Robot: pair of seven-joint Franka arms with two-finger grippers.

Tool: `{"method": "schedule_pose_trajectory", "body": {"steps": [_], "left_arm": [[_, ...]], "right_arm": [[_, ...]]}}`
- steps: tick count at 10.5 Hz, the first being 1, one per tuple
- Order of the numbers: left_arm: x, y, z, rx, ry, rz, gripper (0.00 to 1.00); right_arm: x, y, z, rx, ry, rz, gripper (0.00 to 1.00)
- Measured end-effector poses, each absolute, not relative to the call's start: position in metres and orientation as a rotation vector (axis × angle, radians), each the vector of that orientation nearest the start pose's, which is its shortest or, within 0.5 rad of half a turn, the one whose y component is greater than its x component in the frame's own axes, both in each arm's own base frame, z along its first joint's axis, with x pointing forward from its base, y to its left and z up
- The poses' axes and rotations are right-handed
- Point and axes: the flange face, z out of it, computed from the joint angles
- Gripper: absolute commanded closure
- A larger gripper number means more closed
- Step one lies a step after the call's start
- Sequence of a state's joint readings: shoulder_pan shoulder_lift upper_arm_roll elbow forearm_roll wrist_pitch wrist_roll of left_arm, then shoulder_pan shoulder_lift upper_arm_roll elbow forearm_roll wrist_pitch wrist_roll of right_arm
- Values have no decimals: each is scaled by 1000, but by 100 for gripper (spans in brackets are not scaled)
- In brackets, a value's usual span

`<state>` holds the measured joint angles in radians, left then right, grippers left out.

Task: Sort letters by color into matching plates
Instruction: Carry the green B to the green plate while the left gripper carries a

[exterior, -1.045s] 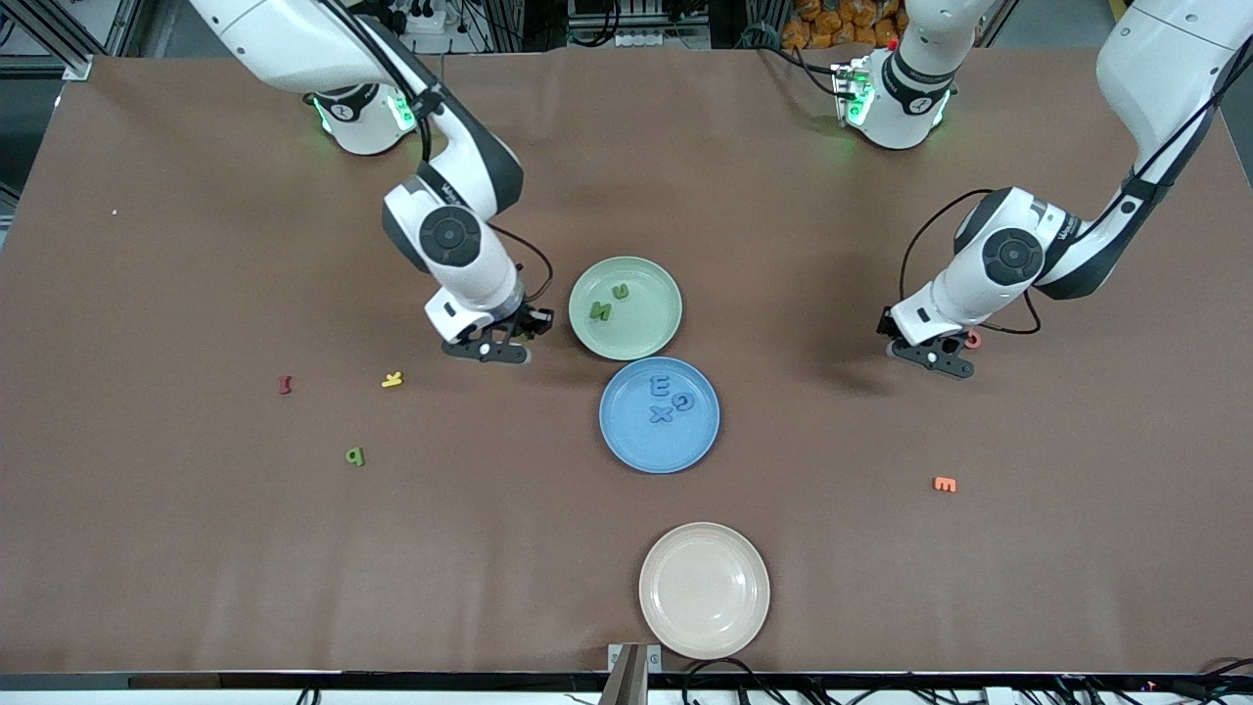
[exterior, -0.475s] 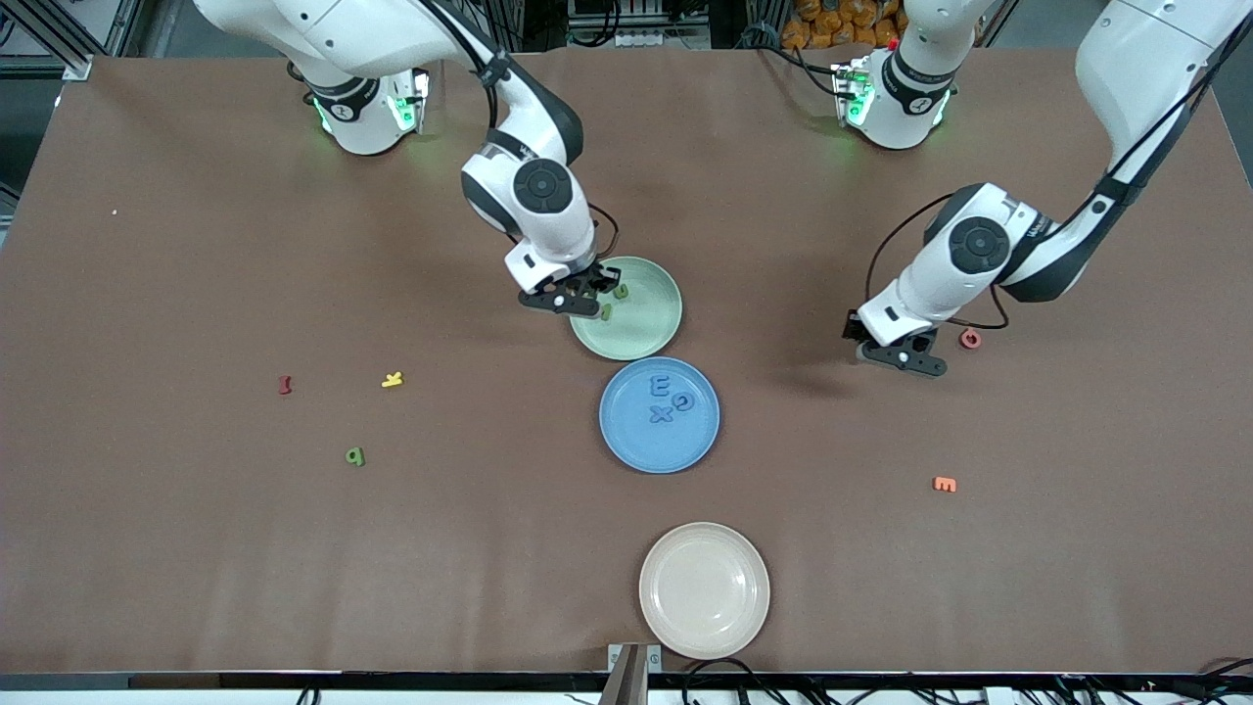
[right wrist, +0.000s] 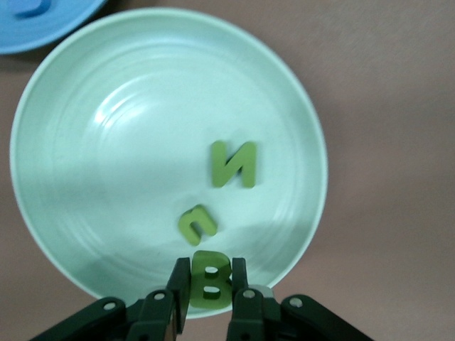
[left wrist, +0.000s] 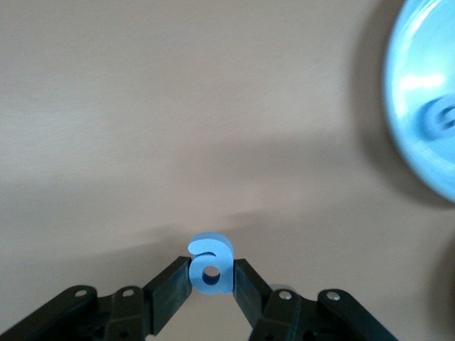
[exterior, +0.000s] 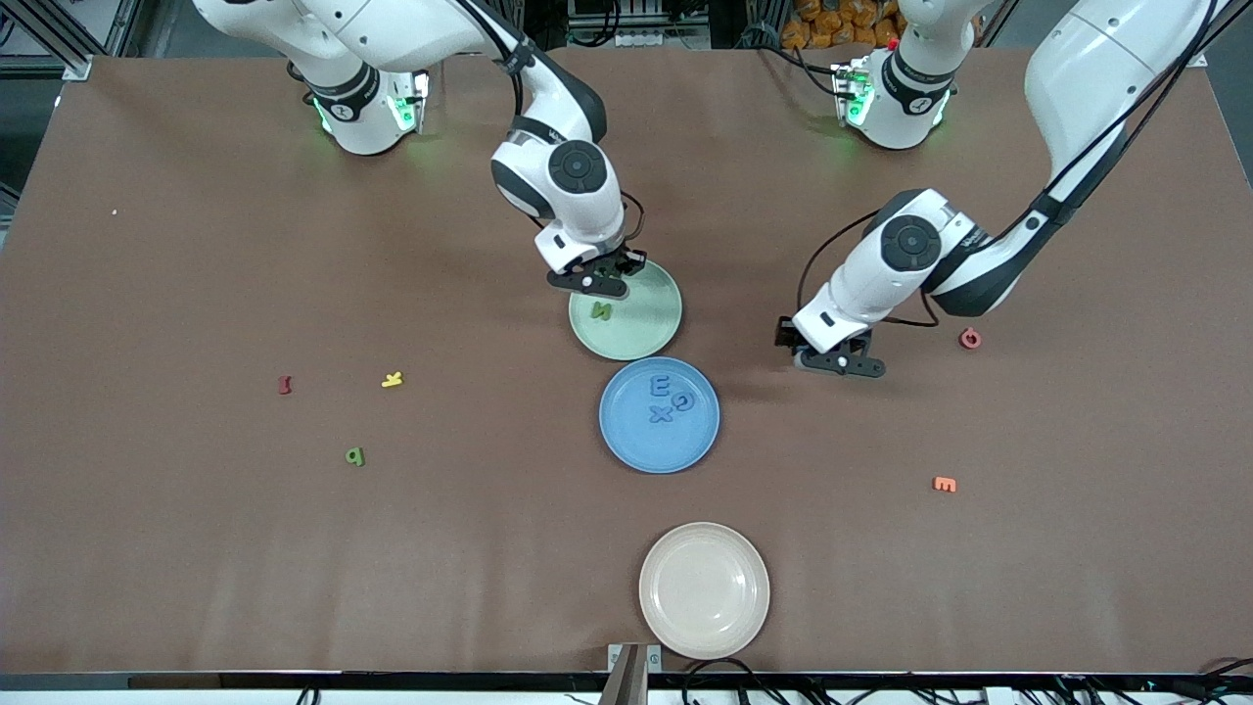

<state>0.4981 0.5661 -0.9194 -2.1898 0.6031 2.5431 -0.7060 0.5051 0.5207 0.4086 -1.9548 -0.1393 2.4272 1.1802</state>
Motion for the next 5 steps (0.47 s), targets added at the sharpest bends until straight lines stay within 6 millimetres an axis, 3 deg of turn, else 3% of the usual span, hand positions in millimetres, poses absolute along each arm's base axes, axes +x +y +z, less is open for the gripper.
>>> {"method": "schedule_pose_trajectory", "body": {"steps": [3, 5], "left_arm": [[516, -305, 238, -3349, 51, -73, 100], [524, -337, 238, -3373, 16, -82, 100]], "right_arm": [[379, 499, 221, -3059, 333, 160, 100], [377, 501, 215, -3064, 330, 174, 100]]}}
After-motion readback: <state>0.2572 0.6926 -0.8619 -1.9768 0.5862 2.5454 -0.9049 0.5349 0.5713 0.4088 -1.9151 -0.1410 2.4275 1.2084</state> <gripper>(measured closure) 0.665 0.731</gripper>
